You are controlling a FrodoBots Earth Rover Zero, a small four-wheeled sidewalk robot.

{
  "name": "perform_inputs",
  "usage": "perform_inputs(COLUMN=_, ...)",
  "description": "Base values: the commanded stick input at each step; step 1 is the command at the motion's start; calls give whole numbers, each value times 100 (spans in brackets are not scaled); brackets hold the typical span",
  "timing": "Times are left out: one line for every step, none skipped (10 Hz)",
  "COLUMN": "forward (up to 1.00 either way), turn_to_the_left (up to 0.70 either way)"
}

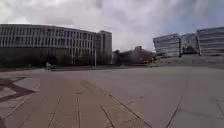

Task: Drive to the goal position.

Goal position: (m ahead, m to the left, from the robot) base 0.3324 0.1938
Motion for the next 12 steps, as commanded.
perform_inputs(forward=70, turn_to_the_left=0)
perform_inputs(forward=70, turn_to_the_left=0)
perform_inputs(forward=70, turn_to_the_left=0)
perform_inputs(forward=70, turn_to_the_left=0)
perform_inputs(forward=70, turn_to_the_left=0)
perform_inputs(forward=70, turn_to_the_left=0)
perform_inputs(forward=70, turn_to_the_left=0)
perform_inputs(forward=70, turn_to_the_left=0)
perform_inputs(forward=70, turn_to_the_left=0)
perform_inputs(forward=70, turn_to_the_left=0)
perform_inputs(forward=70, turn_to_the_left=0)
perform_inputs(forward=70, turn_to_the_left=0)
